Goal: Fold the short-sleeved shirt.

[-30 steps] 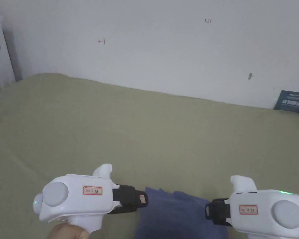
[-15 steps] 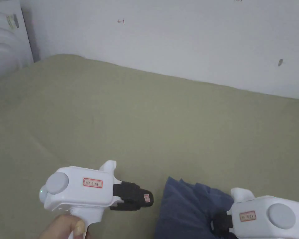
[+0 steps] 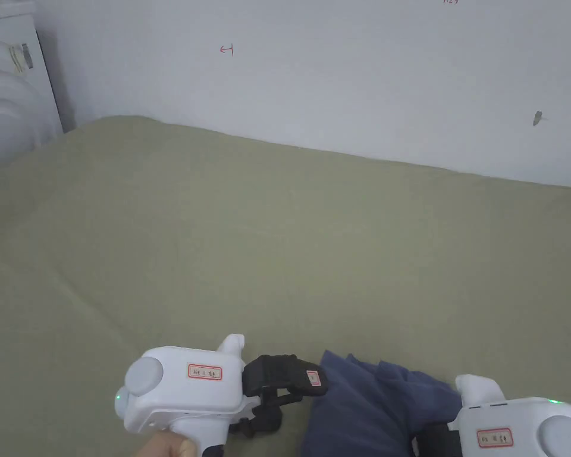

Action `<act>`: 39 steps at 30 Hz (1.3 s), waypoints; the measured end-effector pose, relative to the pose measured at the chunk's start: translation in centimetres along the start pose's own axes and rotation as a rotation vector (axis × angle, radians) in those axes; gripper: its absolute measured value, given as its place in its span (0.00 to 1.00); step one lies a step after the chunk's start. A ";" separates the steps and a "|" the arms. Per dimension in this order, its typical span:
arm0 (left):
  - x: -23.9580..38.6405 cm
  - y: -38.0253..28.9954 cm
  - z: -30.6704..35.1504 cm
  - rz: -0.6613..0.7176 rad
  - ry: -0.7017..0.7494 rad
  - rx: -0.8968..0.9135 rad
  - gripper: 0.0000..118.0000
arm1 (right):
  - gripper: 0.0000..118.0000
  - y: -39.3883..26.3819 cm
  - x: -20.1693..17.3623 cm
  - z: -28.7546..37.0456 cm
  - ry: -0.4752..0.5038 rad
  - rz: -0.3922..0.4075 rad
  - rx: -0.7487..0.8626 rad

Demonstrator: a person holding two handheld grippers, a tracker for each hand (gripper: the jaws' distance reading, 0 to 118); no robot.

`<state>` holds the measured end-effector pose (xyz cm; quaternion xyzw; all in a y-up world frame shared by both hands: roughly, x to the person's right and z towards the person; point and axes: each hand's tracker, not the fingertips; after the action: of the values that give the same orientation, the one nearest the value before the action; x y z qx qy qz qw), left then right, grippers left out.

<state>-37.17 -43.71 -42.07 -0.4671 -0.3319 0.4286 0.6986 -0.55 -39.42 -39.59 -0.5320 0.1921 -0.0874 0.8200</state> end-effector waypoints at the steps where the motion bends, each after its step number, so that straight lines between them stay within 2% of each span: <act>1: 0.0 0.0 -0.6 0.021 -0.021 -0.005 1.00 | 0.06 -0.1 0.0 0.0 0.002 -0.001 0.003; 4: -0.1 -0.2 -2.9 0.061 -0.107 -0.060 1.00 | 0.06 -0.1 0.2 0.0 0.010 -0.017 0.011; 10: 2.2 -0.4 -5.3 -0.055 -0.019 -0.147 1.00 | 0.06 -0.4 0.6 0.1 0.034 -0.046 0.029; 11: 2.3 -0.6 -5.4 -0.055 -0.019 -0.139 0.98 | 0.06 -0.5 0.7 0.2 0.038 -0.052 0.033; 12: 2.3 -0.7 -5.4 -0.054 -0.008 -0.132 0.91 | 0.06 -0.5 0.7 0.1 0.040 -0.059 0.038; 13: 2.3 -0.9 -5.3 -0.050 0.012 -0.123 0.72 | 0.06 -0.6 0.7 0.2 0.040 -0.070 0.044; 14: 2.1 -0.9 -5.3 -0.051 0.057 -0.115 0.23 | 0.06 -0.8 0.7 0.3 0.039 -0.083 0.052; 15: 1.7 -0.9 -5.6 -0.060 0.146 -0.115 0.17 | 0.06 -0.9 0.5 0.5 0.034 -0.094 0.063; 18: 0.1 -0.7 -4.7 0.067 -0.006 -0.108 0.17 | 0.06 -1.1 -0.7 0.9 0.007 -0.109 0.088; 21: 0.8 -0.3 -3.7 -0.043 0.049 -0.122 0.17 | 0.06 -0.6 -3.1 1.4 -0.041 -0.096 0.101; 26: 0.7 2.9 1.5 -0.048 0.041 -0.107 0.17 | 0.06 0.8 -9.6 1.2 -0.093 0.044 0.158; 32: -1.2 7.6 12.2 -0.115 0.200 -0.037 0.17 | 0.07 2.5 -19.5 -1.3 -0.188 0.116 0.333; 35: -2.6 9.7 18.9 -0.132 0.287 0.013 0.17 | 0.07 3.2 -24.4 -3.2 -0.172 0.081 0.420; 39: -4.6 12.4 27.8 -0.118 0.404 0.037 0.17 | 0.08 4.1 -30.1 -6.1 -0.112 0.038 0.459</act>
<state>-66.67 -35.26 -44.40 -0.5104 -0.2040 0.2903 0.7833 -30.76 -32.41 -38.80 -0.3319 0.1312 -0.0835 0.9304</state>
